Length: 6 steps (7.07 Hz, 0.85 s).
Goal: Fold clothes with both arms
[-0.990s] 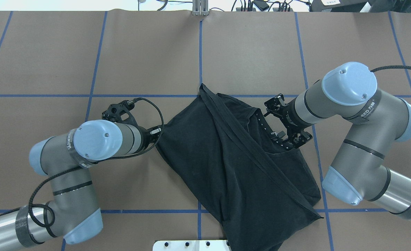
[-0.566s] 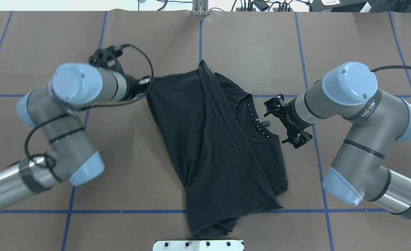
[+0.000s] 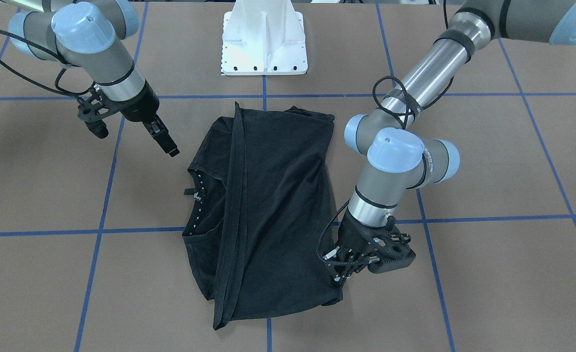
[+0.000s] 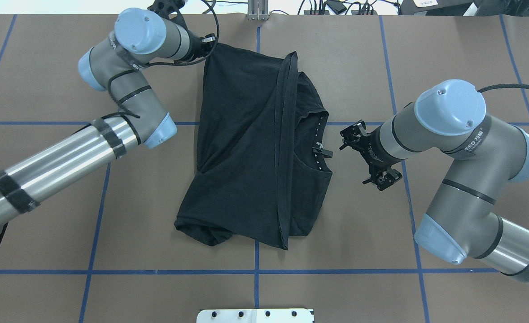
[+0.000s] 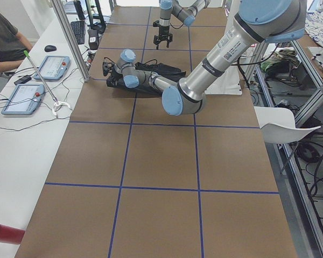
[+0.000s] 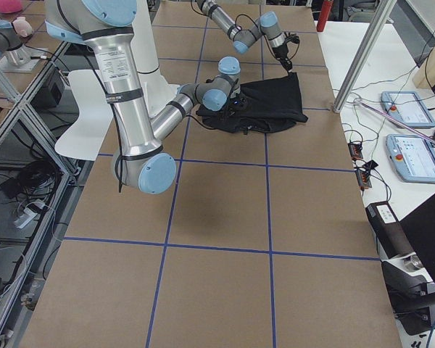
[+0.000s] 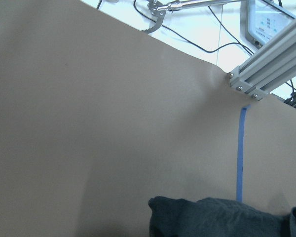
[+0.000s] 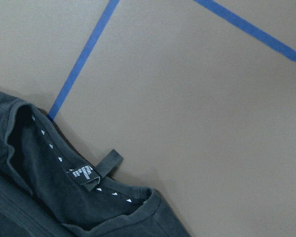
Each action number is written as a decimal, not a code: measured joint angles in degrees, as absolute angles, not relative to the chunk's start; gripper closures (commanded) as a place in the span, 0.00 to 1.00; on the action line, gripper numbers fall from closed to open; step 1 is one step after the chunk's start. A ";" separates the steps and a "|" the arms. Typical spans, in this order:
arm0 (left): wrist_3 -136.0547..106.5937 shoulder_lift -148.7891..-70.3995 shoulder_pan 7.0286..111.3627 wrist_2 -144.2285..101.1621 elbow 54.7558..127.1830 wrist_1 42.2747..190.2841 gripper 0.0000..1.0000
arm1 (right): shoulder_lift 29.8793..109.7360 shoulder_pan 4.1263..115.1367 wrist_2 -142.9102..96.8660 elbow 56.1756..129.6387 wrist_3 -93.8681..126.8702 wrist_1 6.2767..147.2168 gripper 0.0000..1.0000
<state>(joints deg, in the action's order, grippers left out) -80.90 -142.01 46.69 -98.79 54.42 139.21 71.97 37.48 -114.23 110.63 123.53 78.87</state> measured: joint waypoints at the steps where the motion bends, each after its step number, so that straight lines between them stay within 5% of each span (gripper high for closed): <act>1: -79.53 -143.53 47.39 -98.83 52.07 140.58 0.07 | 71.29 37.13 -113.64 110.50 123.57 78.75 0.00; 4: -78.32 -142.23 48.86 -103.46 60.16 135.71 0.08 | 65.53 30.02 -104.09 107.98 122.69 79.85 0.00; 6: -78.08 -133.28 49.07 -107.43 76.09 128.57 0.09 | 61.04 23.42 -99.54 107.06 113.89 87.29 0.21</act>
